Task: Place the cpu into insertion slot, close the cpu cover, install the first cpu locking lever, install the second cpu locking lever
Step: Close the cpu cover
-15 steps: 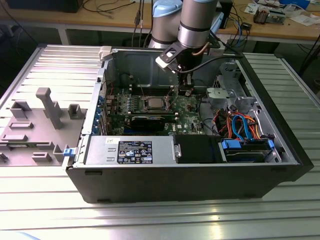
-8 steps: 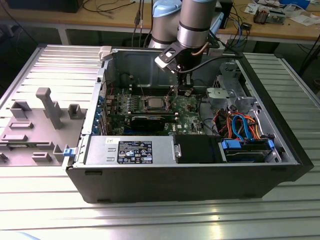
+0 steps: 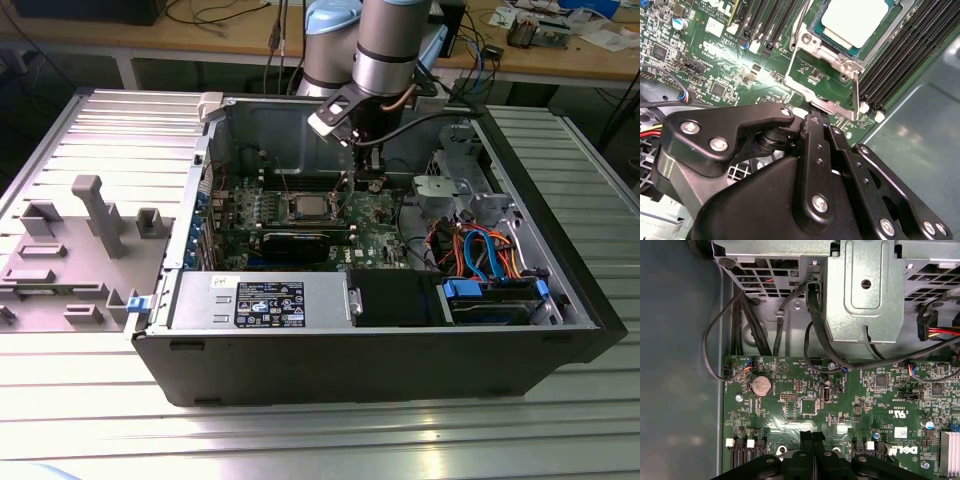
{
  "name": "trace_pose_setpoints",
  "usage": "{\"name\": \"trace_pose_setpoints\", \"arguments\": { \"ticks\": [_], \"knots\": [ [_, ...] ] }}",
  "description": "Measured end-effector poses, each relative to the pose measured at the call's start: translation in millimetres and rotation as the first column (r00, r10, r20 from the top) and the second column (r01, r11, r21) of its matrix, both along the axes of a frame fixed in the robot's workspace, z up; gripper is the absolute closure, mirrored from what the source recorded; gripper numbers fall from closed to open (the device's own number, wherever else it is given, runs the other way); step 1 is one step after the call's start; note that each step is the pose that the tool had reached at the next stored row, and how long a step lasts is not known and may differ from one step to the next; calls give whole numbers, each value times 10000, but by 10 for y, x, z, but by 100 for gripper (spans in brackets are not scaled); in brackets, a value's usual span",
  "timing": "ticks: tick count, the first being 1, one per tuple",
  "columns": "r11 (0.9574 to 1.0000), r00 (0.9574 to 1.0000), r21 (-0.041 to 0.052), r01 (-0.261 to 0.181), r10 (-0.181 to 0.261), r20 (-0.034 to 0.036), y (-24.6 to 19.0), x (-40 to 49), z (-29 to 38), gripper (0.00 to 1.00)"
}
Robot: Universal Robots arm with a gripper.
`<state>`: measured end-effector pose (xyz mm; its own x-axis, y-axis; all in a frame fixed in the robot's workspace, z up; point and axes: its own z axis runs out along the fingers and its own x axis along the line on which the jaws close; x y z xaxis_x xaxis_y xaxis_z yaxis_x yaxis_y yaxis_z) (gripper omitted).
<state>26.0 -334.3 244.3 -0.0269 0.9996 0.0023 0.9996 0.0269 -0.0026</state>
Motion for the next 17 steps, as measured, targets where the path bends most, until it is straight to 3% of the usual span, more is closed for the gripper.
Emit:
{"name": "trace_pose_setpoints", "arguments": {
  "ticks": [17],
  "knots": [
    [10000,10000,0,-1,1,0,0,-47,0,89]
  ]
}}
